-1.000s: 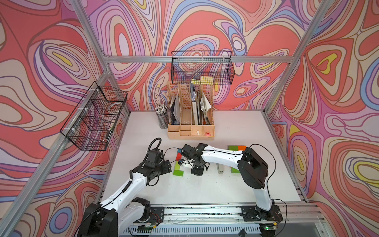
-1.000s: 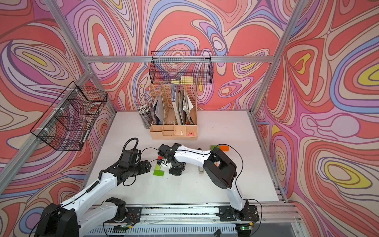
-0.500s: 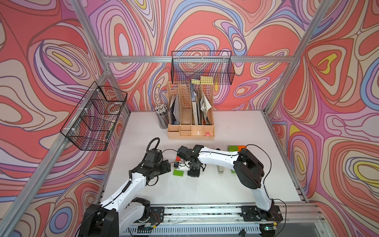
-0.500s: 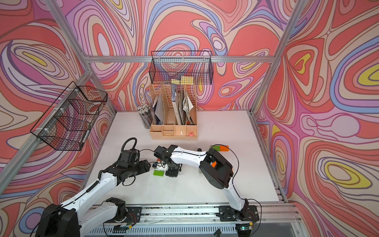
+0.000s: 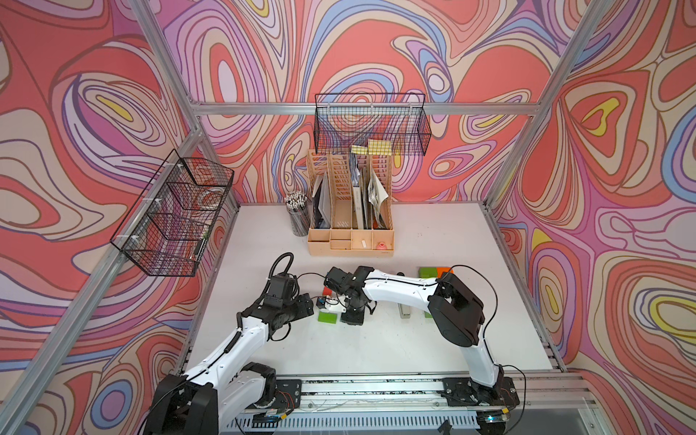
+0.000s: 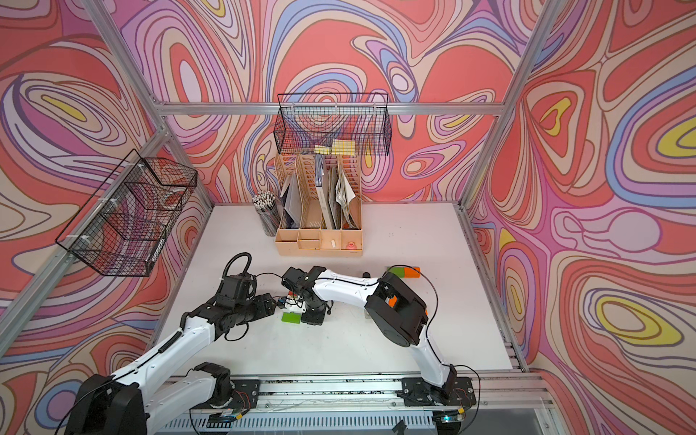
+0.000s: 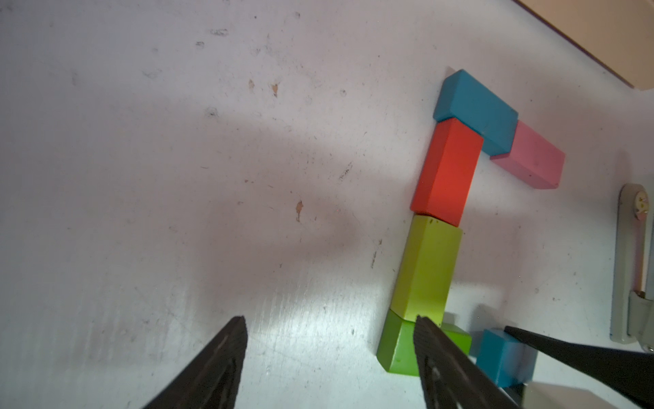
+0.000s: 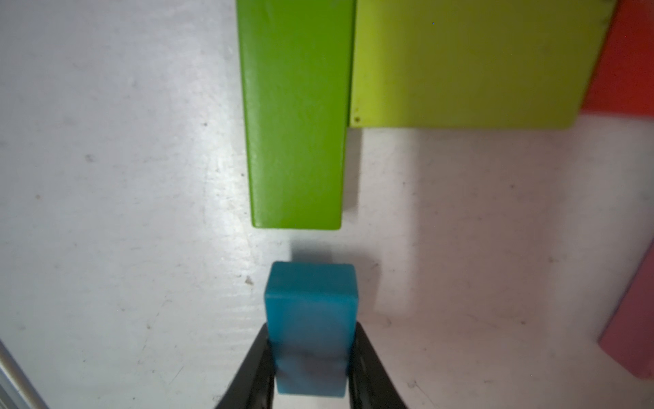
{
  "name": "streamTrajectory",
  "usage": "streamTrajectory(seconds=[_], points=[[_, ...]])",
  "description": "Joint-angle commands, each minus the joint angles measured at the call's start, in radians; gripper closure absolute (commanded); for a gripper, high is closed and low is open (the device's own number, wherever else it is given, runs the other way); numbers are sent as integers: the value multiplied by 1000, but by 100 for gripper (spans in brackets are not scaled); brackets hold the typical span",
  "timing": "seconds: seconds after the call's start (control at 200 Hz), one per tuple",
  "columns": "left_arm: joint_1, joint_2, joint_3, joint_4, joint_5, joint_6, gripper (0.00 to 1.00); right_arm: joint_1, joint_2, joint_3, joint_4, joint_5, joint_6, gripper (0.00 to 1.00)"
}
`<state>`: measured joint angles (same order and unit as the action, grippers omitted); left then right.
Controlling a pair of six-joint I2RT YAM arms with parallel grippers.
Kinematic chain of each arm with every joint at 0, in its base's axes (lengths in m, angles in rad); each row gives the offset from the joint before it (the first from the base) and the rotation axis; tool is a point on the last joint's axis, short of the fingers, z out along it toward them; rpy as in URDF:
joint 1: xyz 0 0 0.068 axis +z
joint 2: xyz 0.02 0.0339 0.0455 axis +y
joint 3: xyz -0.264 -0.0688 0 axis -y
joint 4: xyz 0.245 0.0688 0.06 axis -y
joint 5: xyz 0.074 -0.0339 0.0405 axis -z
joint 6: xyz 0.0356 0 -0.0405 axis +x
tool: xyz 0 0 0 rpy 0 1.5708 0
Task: Assemble the letter c with building blocks
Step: Assemble the building block at the center of the board.
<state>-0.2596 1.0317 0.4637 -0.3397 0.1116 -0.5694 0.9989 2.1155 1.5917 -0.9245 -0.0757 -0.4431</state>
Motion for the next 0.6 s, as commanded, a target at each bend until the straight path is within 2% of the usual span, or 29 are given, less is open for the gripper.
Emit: streamTrajectory(seconds=[0.0,0.406,0.596], points=[[9,-15,-10,4,-5,3,23,11,40,-6,42,-22,13,68],[9,-12,-3,-1,-12,7,23,11,20,-40,95,-46,36,55],[8,-9,1,0,-13,11,23,11,13,-60,104,-41,43,57]])
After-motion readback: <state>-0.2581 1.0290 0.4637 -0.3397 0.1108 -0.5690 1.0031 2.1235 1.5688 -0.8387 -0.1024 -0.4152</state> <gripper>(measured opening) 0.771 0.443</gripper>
